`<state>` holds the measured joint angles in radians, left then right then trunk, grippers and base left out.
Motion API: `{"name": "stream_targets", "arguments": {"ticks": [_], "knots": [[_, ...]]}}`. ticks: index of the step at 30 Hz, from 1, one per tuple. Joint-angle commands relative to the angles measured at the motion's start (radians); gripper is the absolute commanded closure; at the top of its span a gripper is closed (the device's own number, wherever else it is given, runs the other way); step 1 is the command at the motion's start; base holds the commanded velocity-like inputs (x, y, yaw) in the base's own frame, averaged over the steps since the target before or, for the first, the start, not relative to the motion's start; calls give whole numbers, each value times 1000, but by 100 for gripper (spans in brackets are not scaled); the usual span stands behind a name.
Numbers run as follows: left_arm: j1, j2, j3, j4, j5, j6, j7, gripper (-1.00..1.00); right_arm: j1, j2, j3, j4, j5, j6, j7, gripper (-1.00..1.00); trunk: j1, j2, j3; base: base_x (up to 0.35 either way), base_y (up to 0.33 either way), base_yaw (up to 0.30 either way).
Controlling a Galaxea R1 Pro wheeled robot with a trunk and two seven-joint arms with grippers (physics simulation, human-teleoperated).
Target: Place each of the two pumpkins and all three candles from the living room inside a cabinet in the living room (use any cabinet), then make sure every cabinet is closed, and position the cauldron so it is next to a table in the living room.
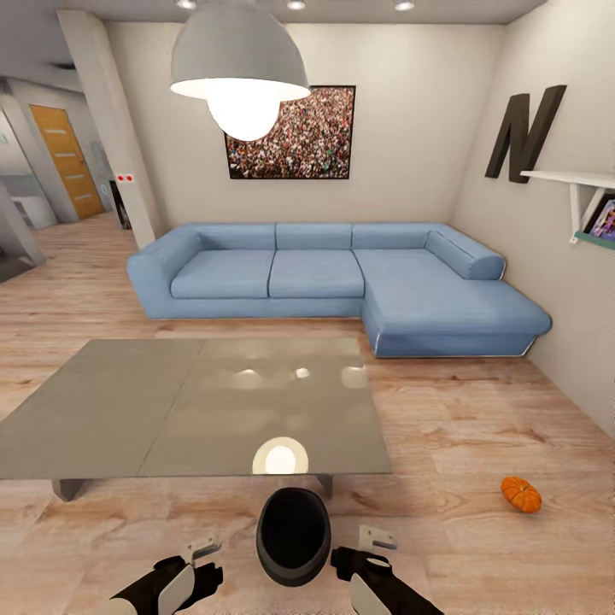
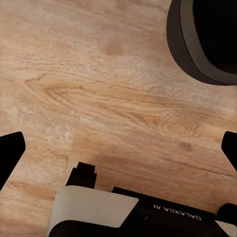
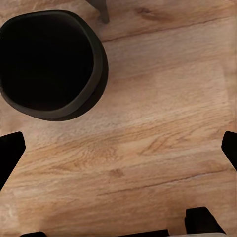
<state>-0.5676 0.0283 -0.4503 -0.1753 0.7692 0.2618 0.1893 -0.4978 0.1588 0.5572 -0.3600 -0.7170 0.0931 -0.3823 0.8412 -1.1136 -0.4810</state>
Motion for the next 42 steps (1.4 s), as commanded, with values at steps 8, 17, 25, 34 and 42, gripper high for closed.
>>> {"name": "stream_targets", "arguments": {"ticks": [8,17,25,34,42], "knots": [[0,1,-8,-4,10,-6,7,-100,-1,1,9,-1,-4,4,-9,-100,-31,56,24,-8,0,0],[0,2,-7,-4,11,-7,7,-100,-1,2,9,0,-4,4,-10,-100,-65,119,52,0,0,0],[0,5,-4,-4,14,-6,7,-100,-1,3,9,0,-4,4,-10,-100,-77,140,62,0,0,0],[0,39,5,-3,22,-6,11,-100,-1,3,9,0,-4,4,-12,-100,-77,140,62,0,0,0],[0,62,10,0,26,-7,126,-100,-1,2,9,0,-1,4,-16,-100,-77,140,62,0,0,0]]}}
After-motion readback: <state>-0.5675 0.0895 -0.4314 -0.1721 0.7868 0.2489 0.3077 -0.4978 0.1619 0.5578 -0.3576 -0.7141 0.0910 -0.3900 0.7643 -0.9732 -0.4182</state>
